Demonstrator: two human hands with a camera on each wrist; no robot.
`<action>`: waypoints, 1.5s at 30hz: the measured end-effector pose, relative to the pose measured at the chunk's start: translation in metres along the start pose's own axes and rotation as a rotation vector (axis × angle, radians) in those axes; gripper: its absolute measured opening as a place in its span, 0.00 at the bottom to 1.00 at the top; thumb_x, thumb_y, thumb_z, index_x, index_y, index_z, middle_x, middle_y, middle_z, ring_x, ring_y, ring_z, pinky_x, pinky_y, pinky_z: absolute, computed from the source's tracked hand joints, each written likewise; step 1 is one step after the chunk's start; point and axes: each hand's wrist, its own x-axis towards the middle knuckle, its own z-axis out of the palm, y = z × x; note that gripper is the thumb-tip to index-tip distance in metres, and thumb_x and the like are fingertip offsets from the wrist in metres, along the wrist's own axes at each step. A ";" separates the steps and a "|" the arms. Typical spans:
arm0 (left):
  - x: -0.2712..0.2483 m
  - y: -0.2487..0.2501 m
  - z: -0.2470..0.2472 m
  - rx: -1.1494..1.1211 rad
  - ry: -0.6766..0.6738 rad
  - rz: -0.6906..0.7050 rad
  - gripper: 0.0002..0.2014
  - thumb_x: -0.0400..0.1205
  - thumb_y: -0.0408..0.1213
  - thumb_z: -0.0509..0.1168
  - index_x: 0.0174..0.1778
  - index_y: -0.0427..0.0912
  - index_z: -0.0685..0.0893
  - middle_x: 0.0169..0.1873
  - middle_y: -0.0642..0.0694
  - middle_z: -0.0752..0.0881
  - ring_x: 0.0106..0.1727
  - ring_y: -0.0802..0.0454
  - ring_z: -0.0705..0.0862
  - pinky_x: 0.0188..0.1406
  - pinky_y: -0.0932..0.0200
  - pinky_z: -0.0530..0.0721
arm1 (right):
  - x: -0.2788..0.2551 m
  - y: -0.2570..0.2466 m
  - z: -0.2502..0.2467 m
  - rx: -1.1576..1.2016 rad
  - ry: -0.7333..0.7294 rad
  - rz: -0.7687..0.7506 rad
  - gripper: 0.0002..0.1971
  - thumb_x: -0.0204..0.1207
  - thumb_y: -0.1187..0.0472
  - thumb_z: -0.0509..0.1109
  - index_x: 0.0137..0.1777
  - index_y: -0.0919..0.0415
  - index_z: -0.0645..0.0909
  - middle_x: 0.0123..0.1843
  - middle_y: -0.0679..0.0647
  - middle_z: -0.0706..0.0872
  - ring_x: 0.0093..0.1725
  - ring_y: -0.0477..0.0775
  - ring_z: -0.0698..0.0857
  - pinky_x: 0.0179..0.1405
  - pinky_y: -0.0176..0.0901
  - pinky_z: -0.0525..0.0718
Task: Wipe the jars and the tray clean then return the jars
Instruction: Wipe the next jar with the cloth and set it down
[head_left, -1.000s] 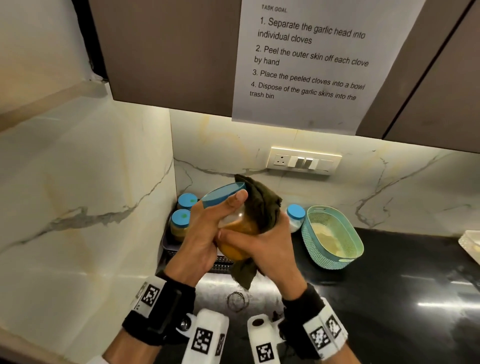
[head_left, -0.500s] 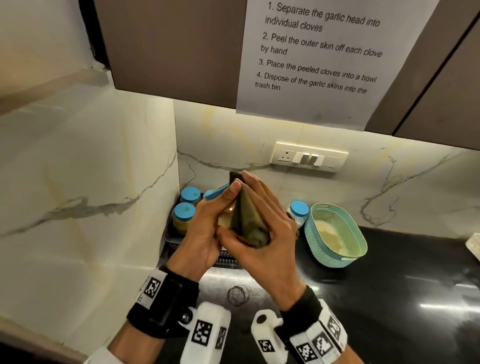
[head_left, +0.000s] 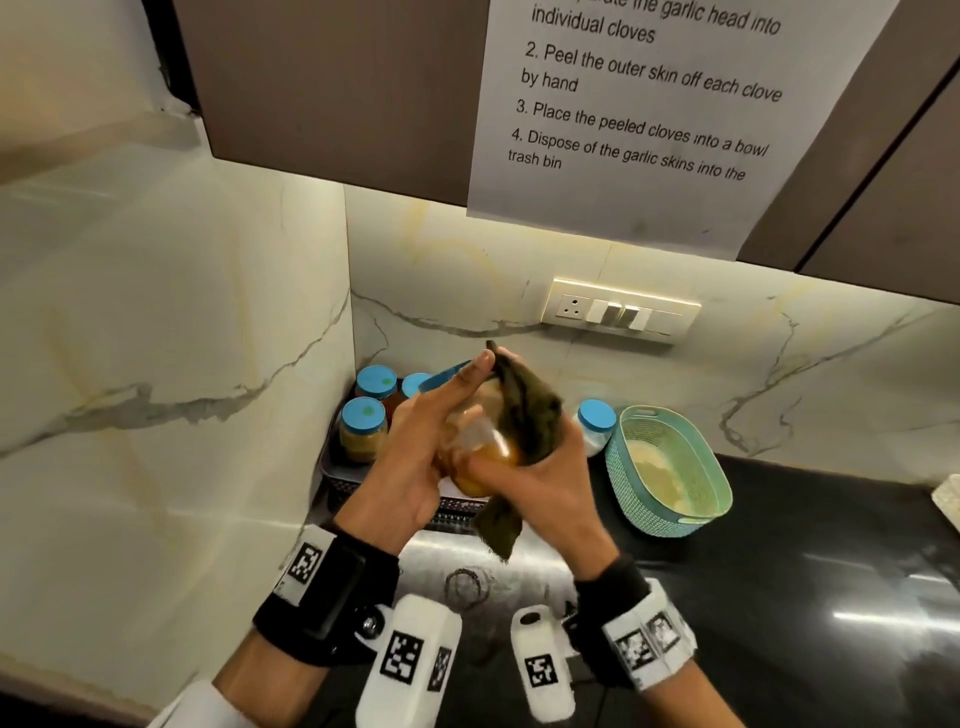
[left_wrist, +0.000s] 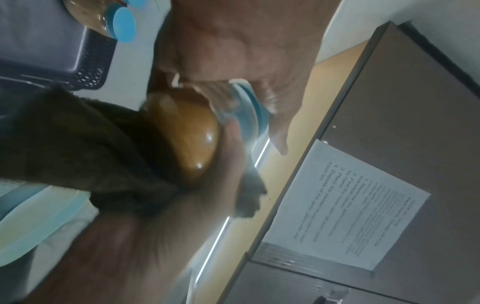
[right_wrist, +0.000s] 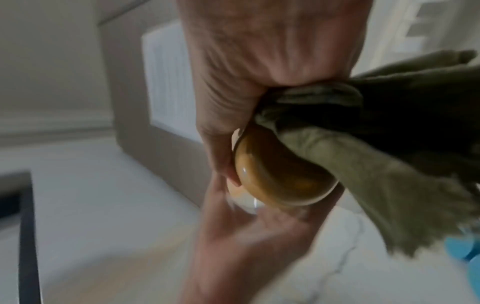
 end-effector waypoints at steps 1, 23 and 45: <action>0.001 0.001 -0.002 -0.002 -0.014 -0.007 0.38 0.63 0.62 0.84 0.64 0.44 0.90 0.59 0.41 0.93 0.64 0.38 0.90 0.67 0.34 0.86 | 0.004 -0.002 -0.006 0.072 0.018 0.087 0.38 0.62 0.69 0.90 0.74 0.57 0.82 0.65 0.52 0.92 0.67 0.54 0.91 0.68 0.57 0.90; 0.023 -0.009 0.023 -0.039 -0.003 0.121 0.47 0.46 0.61 0.91 0.58 0.40 0.93 0.55 0.36 0.93 0.58 0.38 0.91 0.59 0.45 0.89 | 0.017 0.000 -0.016 0.126 -0.028 -0.027 0.29 0.66 0.75 0.87 0.67 0.62 0.87 0.58 0.55 0.95 0.59 0.53 0.95 0.59 0.45 0.92; 0.016 -0.017 0.044 -0.004 0.067 0.096 0.37 0.60 0.50 0.89 0.62 0.35 0.90 0.57 0.33 0.93 0.55 0.36 0.93 0.57 0.44 0.91 | 0.003 0.007 -0.034 0.131 -0.043 -0.026 0.40 0.67 0.74 0.87 0.80 0.65 0.76 0.68 0.54 0.91 0.68 0.53 0.90 0.69 0.58 0.89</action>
